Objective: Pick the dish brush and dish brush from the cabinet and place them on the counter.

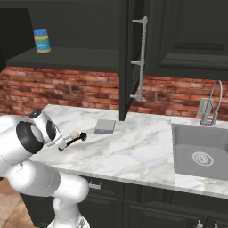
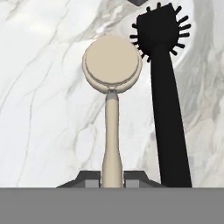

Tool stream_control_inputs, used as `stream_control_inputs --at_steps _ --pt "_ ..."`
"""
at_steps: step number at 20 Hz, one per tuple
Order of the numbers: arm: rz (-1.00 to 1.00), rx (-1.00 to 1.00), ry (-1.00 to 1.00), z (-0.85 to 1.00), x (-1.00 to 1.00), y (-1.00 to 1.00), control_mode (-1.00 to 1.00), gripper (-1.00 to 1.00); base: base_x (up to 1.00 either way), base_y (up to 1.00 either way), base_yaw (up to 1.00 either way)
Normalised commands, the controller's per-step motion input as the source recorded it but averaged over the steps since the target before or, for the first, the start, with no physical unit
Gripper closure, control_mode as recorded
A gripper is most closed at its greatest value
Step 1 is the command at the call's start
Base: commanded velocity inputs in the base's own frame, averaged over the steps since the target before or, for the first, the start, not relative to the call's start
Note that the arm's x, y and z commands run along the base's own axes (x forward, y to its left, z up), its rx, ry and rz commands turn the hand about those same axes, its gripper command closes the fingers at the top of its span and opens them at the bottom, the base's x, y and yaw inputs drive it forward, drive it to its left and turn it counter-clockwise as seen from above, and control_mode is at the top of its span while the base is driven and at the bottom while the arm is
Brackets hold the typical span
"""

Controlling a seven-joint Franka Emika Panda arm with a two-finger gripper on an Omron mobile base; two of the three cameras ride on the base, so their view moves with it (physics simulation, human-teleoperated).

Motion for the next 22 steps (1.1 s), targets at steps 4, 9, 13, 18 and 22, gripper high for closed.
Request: stream_control_inputs --at_steps 4,9,13,18,22 --pt "-0.01 0.0 0.0 -0.01 0.13 0.09 -1.0 1.0 0.0 0.0 0.0" --pt "-0.01 0.0 0.01 -0.01 0.22 0.15 -1.0 1.0 0.0 0.0 0.0" --pt "0.0 -0.01 0.04 -0.12 0.28 0.06 -1.0 1.0 0.0 0.0 0.0" --pt "0.0 -0.01 0.02 -0.16 0.28 0.09 -1.0 1.0 0.0 0.0 0.0" --pt "0.0 -0.02 0.0 -0.12 0.21 0.18 -1.0 1.0 0.0 0.0 0.0"
